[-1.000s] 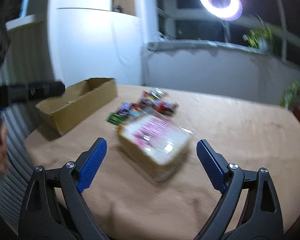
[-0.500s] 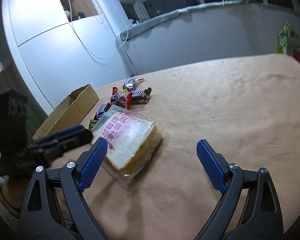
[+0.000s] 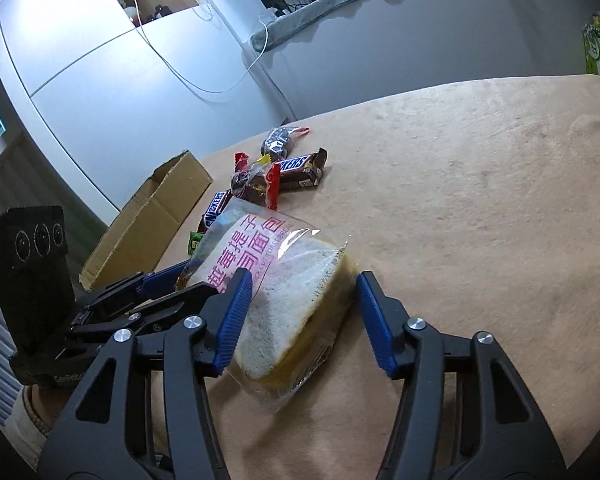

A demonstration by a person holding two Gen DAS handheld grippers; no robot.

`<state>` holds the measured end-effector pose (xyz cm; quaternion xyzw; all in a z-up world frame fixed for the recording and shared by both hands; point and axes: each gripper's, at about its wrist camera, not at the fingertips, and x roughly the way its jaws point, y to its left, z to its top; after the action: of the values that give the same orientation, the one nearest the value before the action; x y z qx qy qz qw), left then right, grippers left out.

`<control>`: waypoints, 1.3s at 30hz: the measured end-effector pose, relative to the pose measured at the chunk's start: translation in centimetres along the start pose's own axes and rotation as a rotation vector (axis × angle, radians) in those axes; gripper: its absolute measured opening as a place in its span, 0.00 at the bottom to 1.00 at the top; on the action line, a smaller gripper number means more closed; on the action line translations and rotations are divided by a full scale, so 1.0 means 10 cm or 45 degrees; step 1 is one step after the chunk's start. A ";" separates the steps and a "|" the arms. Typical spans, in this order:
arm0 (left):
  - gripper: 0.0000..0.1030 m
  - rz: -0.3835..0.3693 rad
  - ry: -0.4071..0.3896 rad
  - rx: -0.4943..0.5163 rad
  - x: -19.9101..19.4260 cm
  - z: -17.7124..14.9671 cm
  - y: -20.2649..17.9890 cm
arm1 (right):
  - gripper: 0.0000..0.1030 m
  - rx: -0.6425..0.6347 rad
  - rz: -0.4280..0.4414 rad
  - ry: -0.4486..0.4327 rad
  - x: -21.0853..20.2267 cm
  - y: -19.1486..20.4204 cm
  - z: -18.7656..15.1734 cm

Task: Organize snacks
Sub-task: 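Grasp the bagged bread loaf with the right gripper, then carry the bread loaf into the cardboard box and open the right gripper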

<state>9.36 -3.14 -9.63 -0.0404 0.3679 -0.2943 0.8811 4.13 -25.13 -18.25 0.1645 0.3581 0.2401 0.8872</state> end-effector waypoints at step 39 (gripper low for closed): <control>0.51 -0.079 -0.207 0.010 -0.69 0.15 -0.39 | 0.52 -0.152 0.021 -0.206 -0.72 0.63 0.34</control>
<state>4.67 -2.77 -3.15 -0.0721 0.2925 -0.3186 0.8987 0.09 -24.18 -8.99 0.1330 0.2691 0.2542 0.9194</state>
